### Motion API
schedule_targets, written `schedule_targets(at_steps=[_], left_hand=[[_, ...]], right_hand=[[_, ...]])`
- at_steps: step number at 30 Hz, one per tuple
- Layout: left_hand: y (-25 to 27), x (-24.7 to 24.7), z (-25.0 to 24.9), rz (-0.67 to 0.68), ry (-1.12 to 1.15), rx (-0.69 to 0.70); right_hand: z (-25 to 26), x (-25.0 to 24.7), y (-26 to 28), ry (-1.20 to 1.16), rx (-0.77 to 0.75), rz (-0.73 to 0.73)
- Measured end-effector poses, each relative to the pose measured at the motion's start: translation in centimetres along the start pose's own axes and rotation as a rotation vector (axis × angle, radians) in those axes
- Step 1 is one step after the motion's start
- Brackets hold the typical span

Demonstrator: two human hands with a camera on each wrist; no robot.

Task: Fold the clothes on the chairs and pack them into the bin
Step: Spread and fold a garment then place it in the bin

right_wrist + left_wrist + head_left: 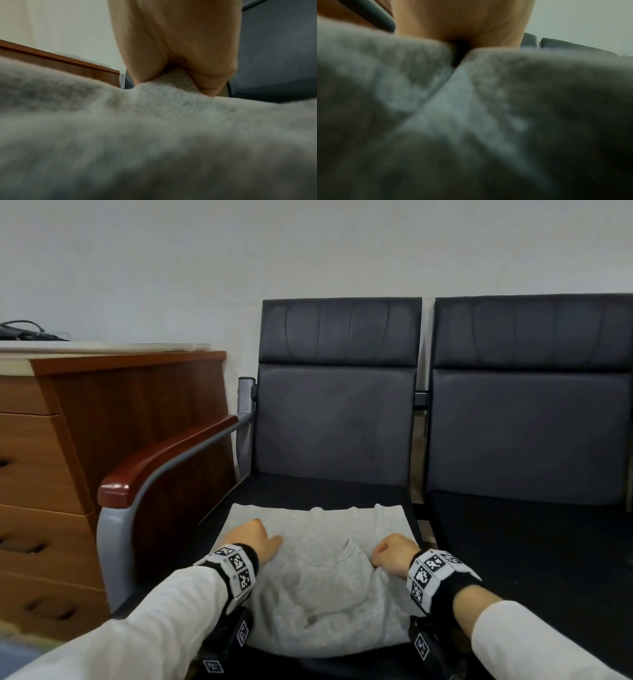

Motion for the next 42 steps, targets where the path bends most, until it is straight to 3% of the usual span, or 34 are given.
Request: schedule_targets(at_steps=[6, 11, 18, 21, 24, 26, 29, 32, 36, 42], left_hand=[[-0.1, -0.3, 0.0, 0.015, 0.062, 0.059], [-0.1, 0.2, -0.5, 0.018, -0.012, 0.108], [-0.4, -0.4, 0.8, 0.015, 0.004, 0.008], [1.1, -2.1, 1.6, 0.124, 0.110, 0.010], [3.0, -4.4, 3.9, 0.344, 0.372, -0.023], [4.9, -5.8, 5.5, 0.485, 0.399, 0.006], [7.7, -8.8, 6.7, 0.581, 0.382, 0.118], [8.4, -12.2, 7.4, 0.464, 0.476, 0.216], [6.9, -15.0, 7.2, 0.196, 0.562, 0.244], [2.0, -14.8, 5.5, -0.209, 0.599, 0.231]], right_hand=[[-0.6, -0.6, -0.1, -0.089, 0.004, -0.050], [-0.9, -0.9, -0.1, -0.072, 0.070, -0.069], [-1.5, -1.5, 0.2, -0.047, 0.116, -0.040], [-1.8, -2.9, 2.0, -0.264, 0.068, 0.034], [-2.3, -4.8, 5.5, -0.551, -0.036, 0.287], [-2.5, -6.0, 7.6, -0.546, -0.097, 0.414], [-2.7, -7.7, 9.2, -0.496, -0.140, 0.377], [-1.3, -9.2, 9.8, -0.536, -0.199, 0.268], [0.4, -10.9, 8.5, -0.660, -0.299, 0.043], [-0.7, -11.7, 2.7, -0.753, -0.256, -0.230]])
Point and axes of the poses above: each hand's wrist, its own y-axis away from the middle knuckle, its own x-axis out of the palm, z = x × y, the point moved 3 cm from there along -y, towards the middle knuckle, and after that the axes turned 11 degrees about z, right-handed, at the moved point
